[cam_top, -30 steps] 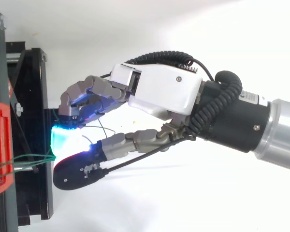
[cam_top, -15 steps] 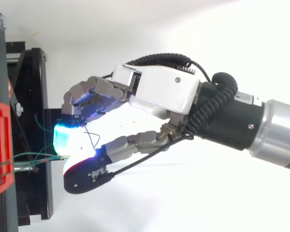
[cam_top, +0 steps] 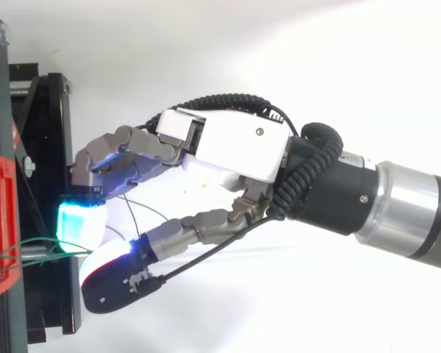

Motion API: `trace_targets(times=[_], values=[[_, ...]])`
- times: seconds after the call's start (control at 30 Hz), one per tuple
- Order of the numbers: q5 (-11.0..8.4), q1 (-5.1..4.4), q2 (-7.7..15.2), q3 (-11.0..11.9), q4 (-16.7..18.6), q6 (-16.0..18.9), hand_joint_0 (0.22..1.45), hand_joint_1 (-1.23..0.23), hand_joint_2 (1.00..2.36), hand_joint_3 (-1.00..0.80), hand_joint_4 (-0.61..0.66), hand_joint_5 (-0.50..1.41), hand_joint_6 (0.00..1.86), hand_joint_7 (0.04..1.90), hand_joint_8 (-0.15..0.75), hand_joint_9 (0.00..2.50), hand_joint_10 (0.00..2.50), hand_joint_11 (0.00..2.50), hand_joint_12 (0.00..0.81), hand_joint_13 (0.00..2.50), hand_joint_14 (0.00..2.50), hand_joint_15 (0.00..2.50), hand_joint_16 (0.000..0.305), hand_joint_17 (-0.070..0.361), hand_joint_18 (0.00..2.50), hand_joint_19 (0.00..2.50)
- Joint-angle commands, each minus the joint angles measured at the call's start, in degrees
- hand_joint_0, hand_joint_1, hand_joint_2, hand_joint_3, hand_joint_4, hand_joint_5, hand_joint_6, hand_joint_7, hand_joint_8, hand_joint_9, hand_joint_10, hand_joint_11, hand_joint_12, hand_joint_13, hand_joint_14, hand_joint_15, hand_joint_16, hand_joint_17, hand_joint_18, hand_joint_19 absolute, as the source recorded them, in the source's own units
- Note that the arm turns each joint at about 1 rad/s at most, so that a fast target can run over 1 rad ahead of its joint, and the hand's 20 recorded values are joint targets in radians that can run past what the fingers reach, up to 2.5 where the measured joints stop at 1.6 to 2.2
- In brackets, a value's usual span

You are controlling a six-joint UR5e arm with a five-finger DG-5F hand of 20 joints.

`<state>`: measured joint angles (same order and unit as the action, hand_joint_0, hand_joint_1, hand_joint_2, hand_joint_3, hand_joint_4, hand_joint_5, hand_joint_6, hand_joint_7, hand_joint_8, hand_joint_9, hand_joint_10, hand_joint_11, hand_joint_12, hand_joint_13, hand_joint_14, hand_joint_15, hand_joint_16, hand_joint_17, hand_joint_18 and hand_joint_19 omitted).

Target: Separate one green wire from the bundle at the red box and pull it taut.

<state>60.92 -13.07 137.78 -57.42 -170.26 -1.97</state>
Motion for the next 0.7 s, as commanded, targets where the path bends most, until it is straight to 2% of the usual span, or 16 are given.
trace_targets(times=[0.0,0.07,0.2,0.33,0.5,0.53,0.67], values=[[0.25,-0.11,0.03,-1.82,5.55,-0.41,0.6,-0.85,1.0,-0.46,0.12,-0.15,0.87,0.96,0.245,0.79,0.01,0.2,0.314,0.43,0.0,0.07,0.047,0.105,0.36,0.26],[0.16,-0.29,0.12,-3.32,8.54,-0.41,0.6,-0.84,1.01,-0.42,0.1,-0.15,0.88,0.97,0.246,0.8,0.01,0.19,0.314,0.43,0.0,0.07,0.047,0.105,0.36,0.25],[0.07,-0.55,0.03,-4.28,10.82,-0.41,0.61,-0.83,1.01,-0.34,0.04,-0.15,0.9,1.0,0.25,0.8,0.01,0.19,0.313,0.43,0.0,0.07,0.047,0.105,0.36,0.26],[-0.01,-0.73,0.03,-4.28,10.91,-0.41,0.61,-0.82,1.01,-0.28,0.04,-0.15,0.91,1.01,0.257,0.81,0.01,0.2,0.315,0.44,0.0,0.08,0.046,0.104,0.37,0.26],[-0.1,-0.99,0.03,-4.28,10.91,-0.41,0.56,-0.69,1.01,-0.33,0.1,-0.14,0.9,0.96,0.258,0.84,0.01,0.18,0.32,0.44,0.0,0.09,0.048,0.108,0.37,0.28],[-0.1,-0.99,0.03,-4.28,10.91,-0.41,0.56,-0.6,1.01,-0.35,0.11,-0.12,0.87,1.02,0.26,0.84,0.01,0.18,0.32,0.43,0.0,0.09,0.048,0.108,0.36,0.28],[-0.1,-0.99,0.03,-4.28,10.47,-0.23,0.57,-0.52,1.01,-0.34,0.11,-0.11,0.84,1.04,0.26,0.87,0.01,0.17,0.319,0.43,0.0,0.09,0.048,0.107,0.34,0.29]])
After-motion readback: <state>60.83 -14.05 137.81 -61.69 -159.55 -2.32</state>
